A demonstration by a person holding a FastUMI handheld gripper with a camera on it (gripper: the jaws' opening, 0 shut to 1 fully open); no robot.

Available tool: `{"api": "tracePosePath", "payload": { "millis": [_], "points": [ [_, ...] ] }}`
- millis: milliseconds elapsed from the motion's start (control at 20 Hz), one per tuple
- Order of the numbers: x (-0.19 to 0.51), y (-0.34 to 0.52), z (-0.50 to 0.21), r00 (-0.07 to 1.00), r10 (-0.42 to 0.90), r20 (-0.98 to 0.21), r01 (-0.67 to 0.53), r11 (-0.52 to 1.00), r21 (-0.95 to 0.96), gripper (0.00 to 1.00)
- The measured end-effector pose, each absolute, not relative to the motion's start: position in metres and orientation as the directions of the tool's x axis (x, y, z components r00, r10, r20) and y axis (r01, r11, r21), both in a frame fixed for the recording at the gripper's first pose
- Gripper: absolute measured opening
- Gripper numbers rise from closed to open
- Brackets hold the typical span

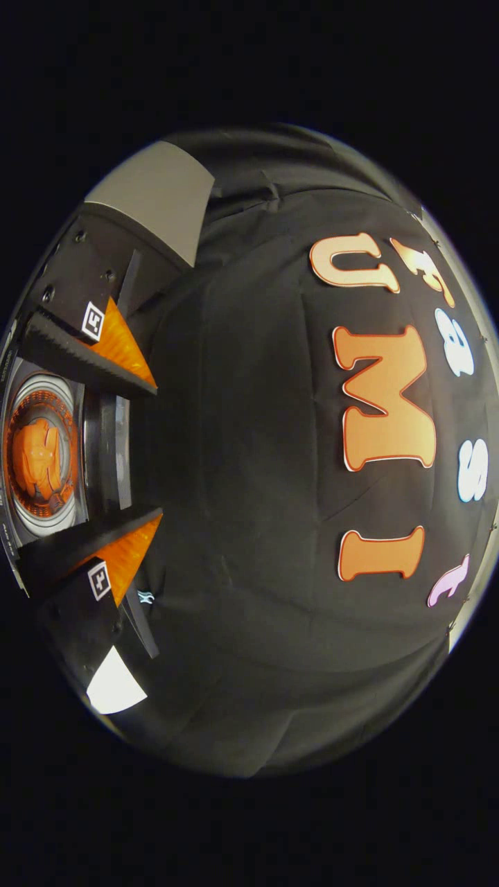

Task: Put the clothes into the washing machine and then close the washing machine lid.

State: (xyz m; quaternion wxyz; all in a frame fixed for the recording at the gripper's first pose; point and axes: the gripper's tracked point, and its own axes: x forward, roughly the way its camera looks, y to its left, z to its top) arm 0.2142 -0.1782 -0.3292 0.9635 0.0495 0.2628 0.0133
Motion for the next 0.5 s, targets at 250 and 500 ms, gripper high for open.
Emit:
{"api": "tracePosePath", "payload": {
  "millis": [250, 500],
  "points": [
    [0.183, -0.175, -0.335, 0.887, 0.052, -0.459, -0.006, 0.995, 0.102, 0.99],
    [0.167, -0.174, -0.348, 0.89, 0.048, -0.454, 0.001, 0.994, 0.108, 0.99]
  ]
}}
